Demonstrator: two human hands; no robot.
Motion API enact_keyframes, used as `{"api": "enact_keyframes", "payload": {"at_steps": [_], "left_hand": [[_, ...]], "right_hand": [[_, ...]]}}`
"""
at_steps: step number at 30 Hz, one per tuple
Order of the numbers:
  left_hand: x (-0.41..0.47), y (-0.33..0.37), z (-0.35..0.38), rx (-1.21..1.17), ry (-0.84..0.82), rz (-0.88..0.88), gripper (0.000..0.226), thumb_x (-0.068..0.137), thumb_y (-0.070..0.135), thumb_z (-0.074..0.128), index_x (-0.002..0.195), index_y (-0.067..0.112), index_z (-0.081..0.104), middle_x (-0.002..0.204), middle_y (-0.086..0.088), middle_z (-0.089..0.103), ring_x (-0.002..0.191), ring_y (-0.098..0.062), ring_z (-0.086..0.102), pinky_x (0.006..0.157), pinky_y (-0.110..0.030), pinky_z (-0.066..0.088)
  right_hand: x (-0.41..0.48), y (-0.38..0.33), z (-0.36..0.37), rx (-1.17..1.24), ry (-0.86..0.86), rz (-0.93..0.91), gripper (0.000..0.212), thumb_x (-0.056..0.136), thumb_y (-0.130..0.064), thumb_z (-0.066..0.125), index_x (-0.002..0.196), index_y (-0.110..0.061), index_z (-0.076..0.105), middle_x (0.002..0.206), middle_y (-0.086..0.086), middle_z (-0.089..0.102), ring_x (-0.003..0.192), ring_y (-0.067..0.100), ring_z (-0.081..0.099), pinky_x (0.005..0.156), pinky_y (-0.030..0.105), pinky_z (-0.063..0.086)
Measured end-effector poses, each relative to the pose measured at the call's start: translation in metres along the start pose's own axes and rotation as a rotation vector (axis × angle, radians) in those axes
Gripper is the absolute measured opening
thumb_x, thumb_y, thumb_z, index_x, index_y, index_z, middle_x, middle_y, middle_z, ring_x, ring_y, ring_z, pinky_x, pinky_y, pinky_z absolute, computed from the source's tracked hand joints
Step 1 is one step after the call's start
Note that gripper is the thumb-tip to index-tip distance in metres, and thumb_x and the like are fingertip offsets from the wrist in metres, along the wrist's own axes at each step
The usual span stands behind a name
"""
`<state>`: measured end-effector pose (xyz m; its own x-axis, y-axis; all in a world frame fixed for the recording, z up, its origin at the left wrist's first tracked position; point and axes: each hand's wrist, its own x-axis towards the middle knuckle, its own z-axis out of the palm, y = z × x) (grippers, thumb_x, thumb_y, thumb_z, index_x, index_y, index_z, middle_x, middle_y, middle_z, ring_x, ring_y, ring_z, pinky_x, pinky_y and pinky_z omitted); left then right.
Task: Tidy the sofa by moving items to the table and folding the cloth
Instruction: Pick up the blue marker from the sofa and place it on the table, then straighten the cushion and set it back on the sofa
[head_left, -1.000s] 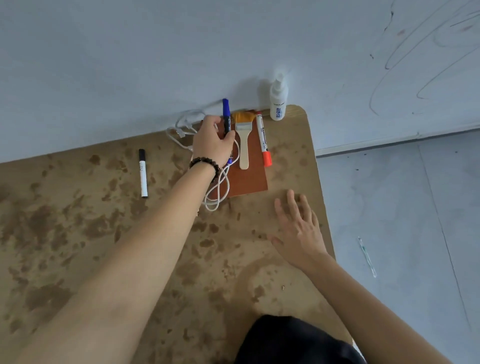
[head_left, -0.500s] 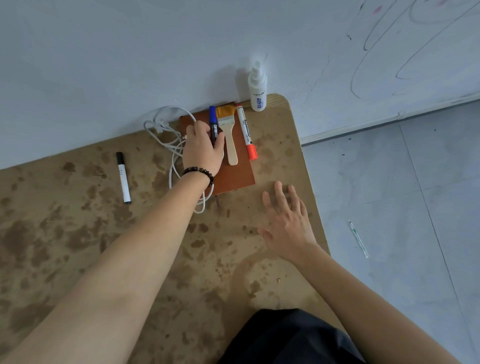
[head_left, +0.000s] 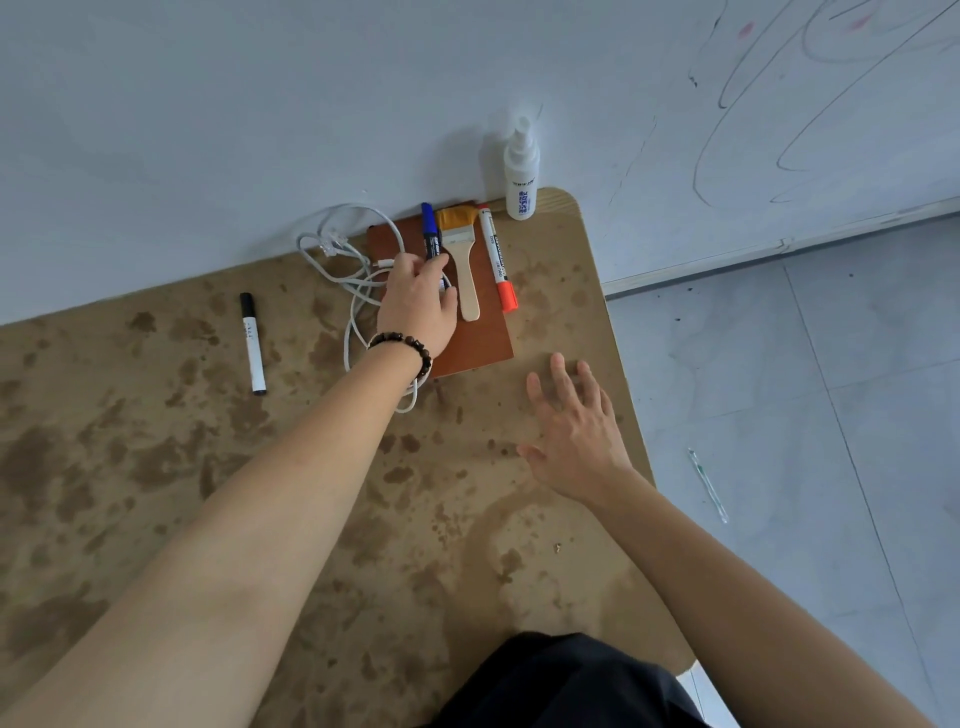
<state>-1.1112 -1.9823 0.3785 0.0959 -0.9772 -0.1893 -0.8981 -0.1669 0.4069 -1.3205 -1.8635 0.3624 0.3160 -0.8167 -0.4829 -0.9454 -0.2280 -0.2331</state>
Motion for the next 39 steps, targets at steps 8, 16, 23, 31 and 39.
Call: {"api": "enact_keyframes", "payload": {"at_steps": [8,16,23,31,39], "left_hand": [[-0.122,-0.009,-0.101,-0.255,0.31,0.043,0.043,0.1,0.034,0.046,0.138,0.014,0.048,0.132,-0.004,0.052,0.119,-0.018,0.051,0.098,-0.036,0.047],[-0.346,-0.052,-0.153,-0.635,0.386,-0.155,0.044,0.095,0.052,0.046,0.135,0.033,0.045,0.128,0.017,0.054,0.118,-0.002,0.052,0.09,-0.008,0.042],[-0.432,-0.051,-0.143,-0.88,0.569,-0.478,0.049,0.084,0.044,0.057,0.131,0.036,0.048,0.12,0.019,0.058,0.109,0.008,0.054,0.082,-0.013,0.044],[-0.536,0.019,-0.105,-0.755,0.903,-0.759,0.04,0.083,0.042,0.056,0.12,0.051,0.043,0.115,0.022,0.058,0.107,0.005,0.055,0.082,-0.021,0.045],[-0.695,0.077,-0.071,-0.519,1.16,-1.121,0.051,0.084,0.041,0.057,0.132,0.035,0.043,0.119,0.022,0.057,0.106,0.007,0.055,0.075,-0.011,0.048]], "right_hand": [[-0.019,-0.014,-0.048,0.296,-0.085,0.045,0.05,0.101,-0.037,0.046,0.145,-0.014,0.044,0.157,0.009,0.034,0.144,0.036,0.03,0.112,0.043,0.033],[-0.159,-0.077,-0.103,0.629,0.477,-0.042,0.043,0.098,-0.061,0.038,0.132,-0.039,0.054,0.123,-0.025,0.057,0.107,-0.001,0.059,0.089,0.014,0.046],[-0.233,-0.093,-0.098,0.752,0.555,-0.124,0.051,0.087,-0.052,0.058,0.135,-0.04,0.048,0.123,-0.028,0.059,0.112,-0.004,0.058,0.076,0.016,0.05],[-0.242,-0.078,-0.072,0.624,0.281,-0.521,0.048,0.087,-0.049,0.058,0.134,-0.036,0.052,0.132,-0.026,0.047,0.114,0.007,0.057,0.082,0.02,0.048],[-0.279,-0.131,-0.006,0.503,-0.081,-0.795,0.064,0.082,-0.066,0.05,0.137,-0.034,0.044,0.129,-0.019,0.045,0.108,-0.002,0.055,0.084,0.031,0.05]]}}
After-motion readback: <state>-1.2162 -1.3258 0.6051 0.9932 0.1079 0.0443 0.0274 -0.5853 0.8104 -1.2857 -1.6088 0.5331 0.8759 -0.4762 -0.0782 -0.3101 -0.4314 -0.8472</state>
